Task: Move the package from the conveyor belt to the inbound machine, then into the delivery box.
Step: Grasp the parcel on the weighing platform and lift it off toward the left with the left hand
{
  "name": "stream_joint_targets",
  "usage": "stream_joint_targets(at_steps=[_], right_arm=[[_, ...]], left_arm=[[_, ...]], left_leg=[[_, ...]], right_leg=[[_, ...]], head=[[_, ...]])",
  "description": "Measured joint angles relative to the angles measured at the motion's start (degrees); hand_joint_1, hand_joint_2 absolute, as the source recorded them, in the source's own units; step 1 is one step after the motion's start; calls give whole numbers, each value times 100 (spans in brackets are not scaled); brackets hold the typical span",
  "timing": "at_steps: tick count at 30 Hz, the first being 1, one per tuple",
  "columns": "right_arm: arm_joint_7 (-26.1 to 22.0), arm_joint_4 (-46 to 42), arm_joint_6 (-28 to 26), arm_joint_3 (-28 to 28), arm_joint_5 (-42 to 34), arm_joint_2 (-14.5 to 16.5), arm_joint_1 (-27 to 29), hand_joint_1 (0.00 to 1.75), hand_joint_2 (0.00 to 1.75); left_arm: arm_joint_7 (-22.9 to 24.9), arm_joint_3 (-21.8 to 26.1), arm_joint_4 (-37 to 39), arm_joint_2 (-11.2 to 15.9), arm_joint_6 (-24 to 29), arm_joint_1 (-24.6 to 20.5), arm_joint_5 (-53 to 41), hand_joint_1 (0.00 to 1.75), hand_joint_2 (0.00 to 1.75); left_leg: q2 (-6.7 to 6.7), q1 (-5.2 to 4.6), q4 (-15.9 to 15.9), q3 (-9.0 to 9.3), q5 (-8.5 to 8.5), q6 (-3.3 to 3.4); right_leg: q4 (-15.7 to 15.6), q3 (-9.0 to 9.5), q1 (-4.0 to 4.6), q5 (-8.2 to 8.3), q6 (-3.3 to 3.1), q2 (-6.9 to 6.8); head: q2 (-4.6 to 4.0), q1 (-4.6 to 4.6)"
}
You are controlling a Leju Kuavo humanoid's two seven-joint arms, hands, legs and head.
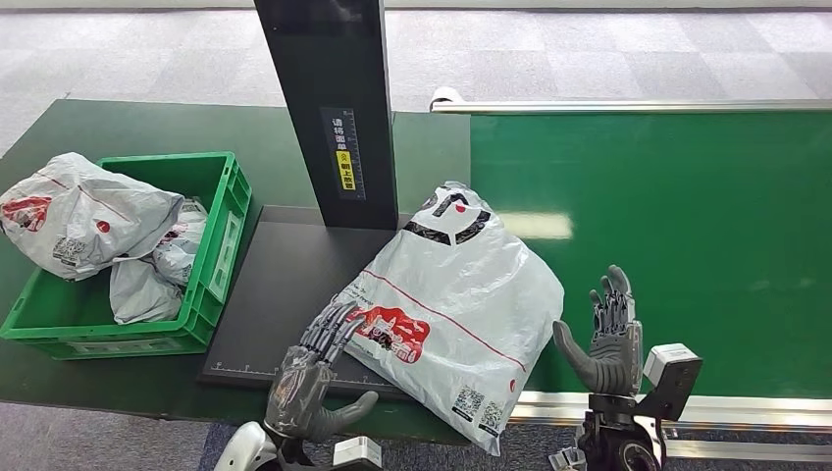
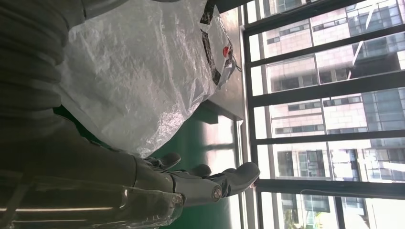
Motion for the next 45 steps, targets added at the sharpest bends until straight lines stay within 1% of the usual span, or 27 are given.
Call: stream_joint_targets(at_steps=[3,7,9,13,18,33,45], right_arm=[[-1,3,5,-1,0,-1,-5,0,175],[-7,35,29,0,0,-5,-56,0,175],[-9,44,32,0,0,-10,-72,0,175],[-9,45,32,0,0,-15,-74,0,175],[-9,45,32,0,0,-16,-74,0,175],[-9,45,32,0,-2,-17,-75,0,175],[5,45,29,22,-37,-14,-59,0,175]], left_arm=[[49,-21,20,22,31,-6,-111,0,175],[395,-127,186,45,276,-63,-987,0,175],[464,-179,266,49,332,-87,-1157,0,175],[496,-268,380,40,325,-132,-1164,0,175],[487,-428,519,-34,319,-169,-1150,0,175],[489,-590,748,-90,321,-270,-1190,0,175],[465,-949,1488,-372,446,-670,-869,0,175]], left_leg=[[0,0,0,0,0,0],[0,0,0,0,0,0],[0,0,0,0,0,0],[0,0,0,0,0,0],[0,0,0,0,0,0],[-1,0,0,0,0,0],[-1,0,1,0,0,0]], right_leg=[[0,0,0,0,0,0],[0,0,0,0,0,0],[0,0,0,0,0,0],[0,-1,0,0,0,0],[0,-1,0,0,0,0],[0,-1,0,0,0,0],[0,-1,0,0,0,0]], head=[[0,0],[0,1],[0,1],[0,0],[0,1],[0,0],[0,-1]])
